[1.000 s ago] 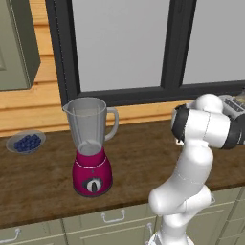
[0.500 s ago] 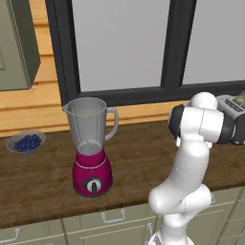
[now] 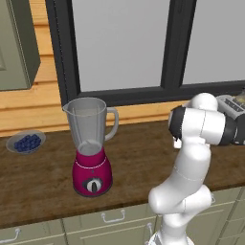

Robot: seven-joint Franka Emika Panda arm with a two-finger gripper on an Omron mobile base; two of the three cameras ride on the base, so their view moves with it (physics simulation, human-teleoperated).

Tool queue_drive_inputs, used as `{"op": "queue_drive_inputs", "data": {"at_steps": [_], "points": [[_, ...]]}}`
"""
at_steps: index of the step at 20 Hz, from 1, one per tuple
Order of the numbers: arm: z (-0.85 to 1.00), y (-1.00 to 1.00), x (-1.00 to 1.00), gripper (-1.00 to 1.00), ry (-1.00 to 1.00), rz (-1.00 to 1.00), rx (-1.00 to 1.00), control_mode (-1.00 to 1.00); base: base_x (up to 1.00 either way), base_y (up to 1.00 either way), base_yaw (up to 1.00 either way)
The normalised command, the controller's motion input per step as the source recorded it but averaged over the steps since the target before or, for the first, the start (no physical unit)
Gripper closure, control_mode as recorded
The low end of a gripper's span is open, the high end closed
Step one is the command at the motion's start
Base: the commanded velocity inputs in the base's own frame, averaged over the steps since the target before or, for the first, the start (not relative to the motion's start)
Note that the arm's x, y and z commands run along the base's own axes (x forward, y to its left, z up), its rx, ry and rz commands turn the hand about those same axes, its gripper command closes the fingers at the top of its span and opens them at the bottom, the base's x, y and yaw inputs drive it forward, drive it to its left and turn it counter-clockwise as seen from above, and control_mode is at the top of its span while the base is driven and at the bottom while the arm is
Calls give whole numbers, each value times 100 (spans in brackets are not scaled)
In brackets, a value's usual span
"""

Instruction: Close the lid blender by securely placing the lid on top.

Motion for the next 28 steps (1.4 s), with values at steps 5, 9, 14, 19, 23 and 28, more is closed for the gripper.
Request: {"op": "queue_drive_inputs", "data": {"at_steps": [5,9,14,19,23,28], "points": [[-7,1,-7,-100,1,1,0,-100,0,0,0],[-25,0,-16,-100,0,0,0,-100,0,0,0],[-1,0,-30,-100,-4,0,0,-100,0,0,0],[-2,3,-12,-100,-1,0,0,-100,0,0,0],[-8,10,-13,-100,0,0,-2,-100,0,0,0],[-3,1,0,-100,0,0,0,-100,0,0,0]]}}
